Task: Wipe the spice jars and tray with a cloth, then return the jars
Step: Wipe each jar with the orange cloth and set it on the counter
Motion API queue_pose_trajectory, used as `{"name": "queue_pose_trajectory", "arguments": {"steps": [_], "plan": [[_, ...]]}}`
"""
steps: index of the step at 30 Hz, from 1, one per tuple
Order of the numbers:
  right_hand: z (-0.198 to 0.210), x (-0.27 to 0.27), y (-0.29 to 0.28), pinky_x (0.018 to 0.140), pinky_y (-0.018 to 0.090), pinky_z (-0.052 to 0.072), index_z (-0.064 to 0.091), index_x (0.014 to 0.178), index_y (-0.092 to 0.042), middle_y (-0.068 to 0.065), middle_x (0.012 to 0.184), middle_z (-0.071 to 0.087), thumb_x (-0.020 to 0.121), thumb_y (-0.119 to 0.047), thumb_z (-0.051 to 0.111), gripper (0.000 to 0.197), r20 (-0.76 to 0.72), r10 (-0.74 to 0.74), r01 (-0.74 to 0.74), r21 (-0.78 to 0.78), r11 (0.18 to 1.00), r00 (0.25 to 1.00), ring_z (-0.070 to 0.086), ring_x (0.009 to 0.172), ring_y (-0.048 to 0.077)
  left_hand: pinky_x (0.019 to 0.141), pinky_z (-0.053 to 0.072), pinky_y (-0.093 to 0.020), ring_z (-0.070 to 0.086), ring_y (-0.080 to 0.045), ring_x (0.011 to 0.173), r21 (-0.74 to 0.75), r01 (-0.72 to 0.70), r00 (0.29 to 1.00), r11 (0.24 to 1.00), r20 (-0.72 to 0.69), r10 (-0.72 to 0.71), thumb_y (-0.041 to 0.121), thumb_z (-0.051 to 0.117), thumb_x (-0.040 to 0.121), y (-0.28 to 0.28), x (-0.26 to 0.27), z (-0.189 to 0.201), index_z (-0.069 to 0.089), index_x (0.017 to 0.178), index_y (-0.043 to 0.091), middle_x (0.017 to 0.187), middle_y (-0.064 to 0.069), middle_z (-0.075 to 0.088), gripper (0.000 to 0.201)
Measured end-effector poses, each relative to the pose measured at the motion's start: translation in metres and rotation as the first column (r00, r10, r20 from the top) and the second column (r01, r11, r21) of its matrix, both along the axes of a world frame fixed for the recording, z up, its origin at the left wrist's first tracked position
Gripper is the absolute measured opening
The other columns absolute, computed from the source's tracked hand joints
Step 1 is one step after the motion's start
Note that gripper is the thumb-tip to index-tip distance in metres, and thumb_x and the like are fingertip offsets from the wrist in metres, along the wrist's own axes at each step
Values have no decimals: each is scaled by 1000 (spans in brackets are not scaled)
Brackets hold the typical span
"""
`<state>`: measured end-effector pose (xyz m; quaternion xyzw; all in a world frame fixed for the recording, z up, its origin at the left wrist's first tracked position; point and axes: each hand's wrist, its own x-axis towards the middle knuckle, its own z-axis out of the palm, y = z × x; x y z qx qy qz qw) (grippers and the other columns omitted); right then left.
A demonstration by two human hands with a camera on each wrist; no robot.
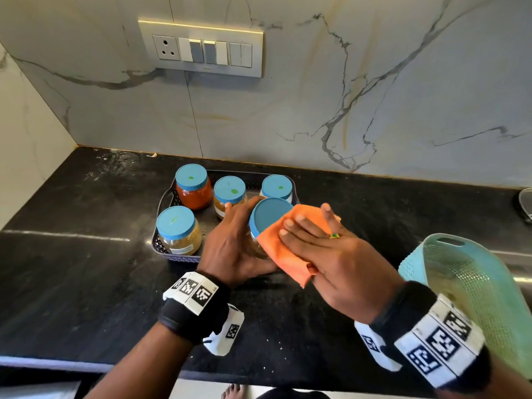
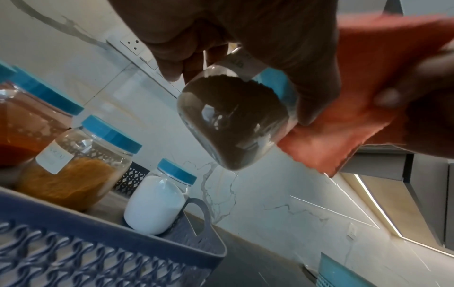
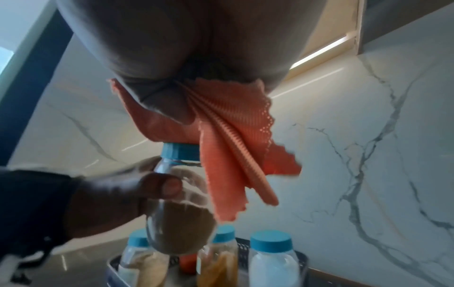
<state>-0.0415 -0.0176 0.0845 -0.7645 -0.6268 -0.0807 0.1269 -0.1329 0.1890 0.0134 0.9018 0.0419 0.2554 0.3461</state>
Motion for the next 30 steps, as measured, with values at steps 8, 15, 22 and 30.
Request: {"name": "queue_pose_trajectory", "arguments": {"steps": [8,15,22,30], "plan": [[5,-11,42,115,57,30,59,135,0,17,138,59,84,-21,42,57,-39,-68,70,35,997,997,52,135,30,111,37,-64,55,-32,129,41,46,999,998,24,-47,67,71,71,-1,9,-5,42,142,9,139,-17,57,96],[1,8,11,113,61,29,59,135,-1,16,138,59,82,-18,38,59,36,-110,111,-30,993,993,53,133,31,112,39,-56,54,-19,125,32,-26,997,999,69,24,62,77,65,1,4,4,43,141,15,135,-4,61,96],[9,-12,46,115,58,29,56,137,1,17,141,57,85,-21,41,58,-21,-49,50,12,999,999,50,136,29,105,45,-63,49,-24,129,78,11,999,997,47,-15,65,71,67,10,11,4,43,142,11,139,-16,57,96],[0,14,23,109,65,33,57,135,2,19,138,58,82,-17,39,59,-6,-116,116,-30,993,993,56,130,31,93,57,-41,59,-20,122,39,-39,999,998,12,38,56,85,63,7,7,6,46,142,15,136,-1,60,97]]}}
